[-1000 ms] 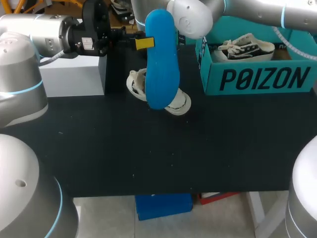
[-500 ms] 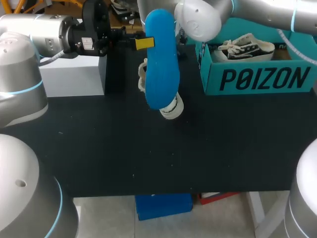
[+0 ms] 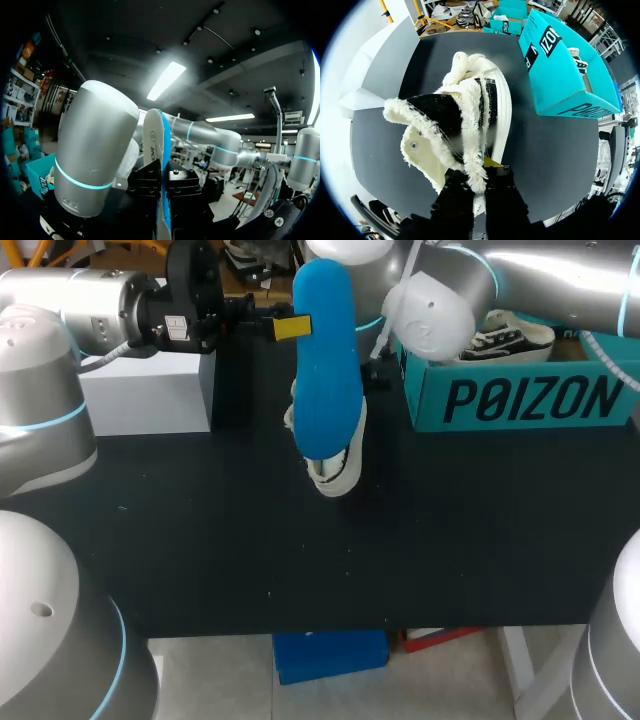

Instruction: Take the shoe out of the shoebox, open the shoe tongue, remove and reinsert the insole, then place the shoe into the shoebox

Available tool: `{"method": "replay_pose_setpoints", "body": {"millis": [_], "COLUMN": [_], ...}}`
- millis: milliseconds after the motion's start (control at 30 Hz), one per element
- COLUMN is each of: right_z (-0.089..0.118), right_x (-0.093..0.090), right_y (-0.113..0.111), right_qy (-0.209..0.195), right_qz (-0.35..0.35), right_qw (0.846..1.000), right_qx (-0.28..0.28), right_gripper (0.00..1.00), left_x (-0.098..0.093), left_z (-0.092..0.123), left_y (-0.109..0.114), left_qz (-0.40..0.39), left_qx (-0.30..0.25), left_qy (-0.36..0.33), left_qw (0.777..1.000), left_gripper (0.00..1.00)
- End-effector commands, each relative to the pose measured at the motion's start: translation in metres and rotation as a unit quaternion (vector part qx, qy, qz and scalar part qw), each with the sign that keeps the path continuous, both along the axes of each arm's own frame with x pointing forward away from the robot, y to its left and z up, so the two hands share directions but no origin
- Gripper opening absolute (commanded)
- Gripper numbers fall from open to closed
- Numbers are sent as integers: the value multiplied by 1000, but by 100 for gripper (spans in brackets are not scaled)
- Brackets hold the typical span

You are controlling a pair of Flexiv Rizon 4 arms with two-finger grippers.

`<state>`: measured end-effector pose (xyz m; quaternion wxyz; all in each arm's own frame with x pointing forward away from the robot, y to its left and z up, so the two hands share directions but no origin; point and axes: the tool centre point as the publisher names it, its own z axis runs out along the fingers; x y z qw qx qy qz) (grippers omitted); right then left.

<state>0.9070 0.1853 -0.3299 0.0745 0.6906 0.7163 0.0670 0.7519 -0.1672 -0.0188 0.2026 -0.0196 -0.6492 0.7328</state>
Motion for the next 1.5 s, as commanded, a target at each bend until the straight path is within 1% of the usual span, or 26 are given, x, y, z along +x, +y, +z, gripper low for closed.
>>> {"method": "replay_pose_setpoints", "body": {"millis": [33, 267, 600, 933, 1300, 1333, 1367, 1400, 1500], "right_z": [-10, -18, -38, -55, -65, -65, -65, -64, -56], "right_x": [0, 3, 3, 1, -4, -5, -6, -6, -8], "right_y": [-3, -3, -2, -8, -19, -19, -20, -21, -26], "right_qy": [0, 2, 10, 21, 16, 17, 17, 17, 11], "right_qz": [7, -1, -15, -22, -19, -19, -19, -21, -24], "right_qw": [1000, 1000, 999, 998, 999, 999, 998, 998, 999], "right_qx": [17, 29, 45, 48, 48, 48, 49, 52, 47], "right_gripper": [0, 0, 0, 0, 0, 37, 91, 100, 100], "left_x": [-1, -1, -1, -1, -1, -1, -1, -1, -1], "left_z": [-1, -1, -1, -1, -1, -1, -1, -1, -1], "left_y": [-1, -1, -1, -1, -1, -1, -1, -1, -1], "left_qz": [3, 3, 3, 3, 3, 3, 3, 3, 3], "left_qx": [0, 0, 0, 0, 0, 0, 0, 0, 0], "left_qy": [-1, -1, -1, -1, -1, -1, -1, -1, -1], "left_qw": [1000, 1000, 1000, 1000, 1000, 1000, 1000, 1000, 1000], "left_gripper": [0, 0, 0, 0, 0, 0, 0, 0, 0]}}
